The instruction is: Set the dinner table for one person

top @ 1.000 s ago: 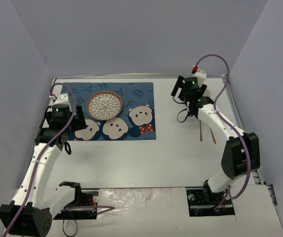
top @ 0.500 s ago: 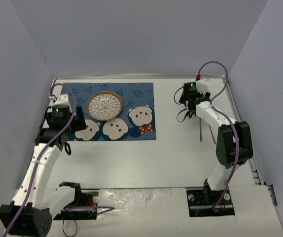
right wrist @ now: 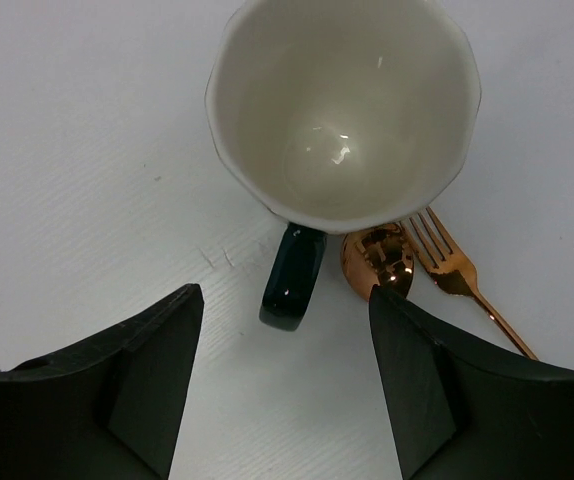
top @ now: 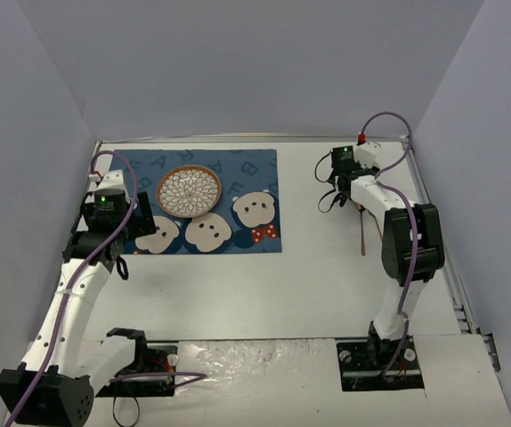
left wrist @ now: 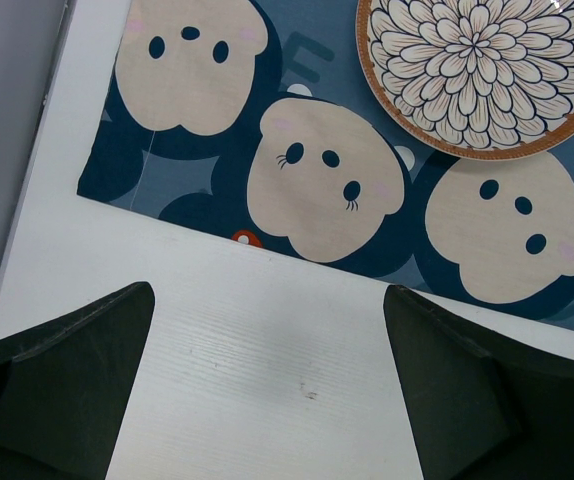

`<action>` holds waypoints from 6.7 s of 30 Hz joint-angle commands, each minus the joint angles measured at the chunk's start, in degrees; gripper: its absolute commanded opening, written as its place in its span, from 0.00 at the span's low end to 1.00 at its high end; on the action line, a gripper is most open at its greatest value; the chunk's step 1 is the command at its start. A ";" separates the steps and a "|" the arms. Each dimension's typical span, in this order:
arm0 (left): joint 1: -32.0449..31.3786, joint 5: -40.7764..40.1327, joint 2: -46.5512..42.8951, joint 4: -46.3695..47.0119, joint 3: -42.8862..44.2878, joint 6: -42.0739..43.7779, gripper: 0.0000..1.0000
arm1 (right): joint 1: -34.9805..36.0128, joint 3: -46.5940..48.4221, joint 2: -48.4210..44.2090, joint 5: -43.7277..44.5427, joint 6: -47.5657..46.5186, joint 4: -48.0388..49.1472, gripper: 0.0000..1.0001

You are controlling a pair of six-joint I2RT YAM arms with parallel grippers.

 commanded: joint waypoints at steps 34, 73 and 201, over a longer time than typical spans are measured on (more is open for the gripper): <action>-0.35 -0.24 0.44 1.54 3.29 -0.61 0.97 | -1.50 -0.96 -3.50 -24.26 -24.99 18.11 0.00; -0.19 -1.20 3.23 2.41 2.85 0.08 0.97 | 9.22 40.66 20.38 -51.81 -45.21 12.26 0.00; -0.79 1.74 -1.34 -0.03 3.56 -0.61 0.97 | 30.05 20.20 10.10 -9.31 -1.33 -2.38 0.00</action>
